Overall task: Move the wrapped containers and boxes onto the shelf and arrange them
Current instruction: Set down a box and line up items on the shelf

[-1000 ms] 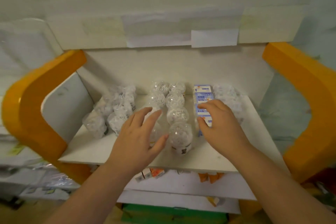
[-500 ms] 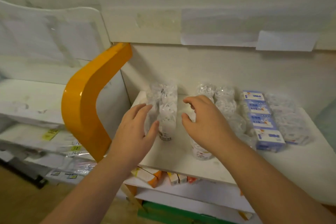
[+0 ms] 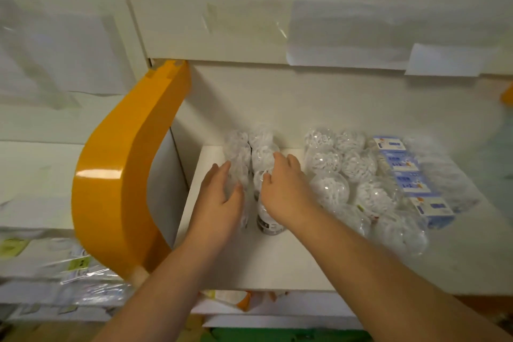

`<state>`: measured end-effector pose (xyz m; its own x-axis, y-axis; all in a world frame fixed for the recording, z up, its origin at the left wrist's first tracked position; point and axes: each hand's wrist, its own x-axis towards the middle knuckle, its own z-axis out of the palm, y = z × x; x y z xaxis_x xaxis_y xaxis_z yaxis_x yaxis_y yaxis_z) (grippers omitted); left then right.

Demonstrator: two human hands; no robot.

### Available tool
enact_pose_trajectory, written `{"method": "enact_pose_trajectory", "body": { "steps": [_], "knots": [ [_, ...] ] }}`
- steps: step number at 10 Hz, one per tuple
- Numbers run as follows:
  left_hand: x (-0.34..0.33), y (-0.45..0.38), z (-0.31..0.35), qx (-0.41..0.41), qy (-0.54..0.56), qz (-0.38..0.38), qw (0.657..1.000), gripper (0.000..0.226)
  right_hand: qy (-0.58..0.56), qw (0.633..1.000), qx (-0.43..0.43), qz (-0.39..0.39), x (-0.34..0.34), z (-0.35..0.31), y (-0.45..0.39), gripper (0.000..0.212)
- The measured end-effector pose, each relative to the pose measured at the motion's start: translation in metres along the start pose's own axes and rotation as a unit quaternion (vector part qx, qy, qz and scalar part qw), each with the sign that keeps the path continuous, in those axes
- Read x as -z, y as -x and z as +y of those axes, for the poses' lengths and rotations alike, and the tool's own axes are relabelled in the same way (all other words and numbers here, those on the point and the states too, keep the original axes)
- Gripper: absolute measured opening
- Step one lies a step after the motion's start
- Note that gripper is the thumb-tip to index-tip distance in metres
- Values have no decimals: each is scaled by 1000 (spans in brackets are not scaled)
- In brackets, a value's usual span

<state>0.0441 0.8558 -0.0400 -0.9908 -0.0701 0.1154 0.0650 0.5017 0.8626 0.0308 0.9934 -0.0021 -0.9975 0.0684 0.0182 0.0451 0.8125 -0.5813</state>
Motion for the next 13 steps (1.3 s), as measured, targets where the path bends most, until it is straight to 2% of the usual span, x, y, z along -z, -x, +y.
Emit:
{"method": "enact_pose_trajectory", "body": {
  "steps": [2,5,6,7,8,9,10,12,13],
  "knots": [
    [-9,-4,0,-11,-7,-4,1000,52,-40,998,-1,45,-16,3,-2,48],
    [-5,-12,3,6,40,4,999,51,-79,996,9,37,-7,2,-6,51],
    [-4,-23,7,27,63,29,997,42,-86,996,-7,18,1,1,-20,51],
    [-1,-41,19,69,26,48,996,58,-82,996,-46,0,7,-2,-43,55],
    [-2,-69,24,69,-59,55,994,64,-77,993,-76,-42,6,-7,-62,59],
    [-5,-92,27,119,-109,-6,987,62,-46,993,-72,-76,4,-8,-75,52],
    [-9,-104,20,123,-83,-5,989,27,-41,991,-74,-108,4,-9,-83,50],
    [-6,-97,22,108,-35,-14,993,25,-47,989,-70,-117,4,-10,-84,46],
    [-4,-94,36,106,-47,-12,993,42,-36,990,-61,-123,12,-11,-81,55]
  ]
}}
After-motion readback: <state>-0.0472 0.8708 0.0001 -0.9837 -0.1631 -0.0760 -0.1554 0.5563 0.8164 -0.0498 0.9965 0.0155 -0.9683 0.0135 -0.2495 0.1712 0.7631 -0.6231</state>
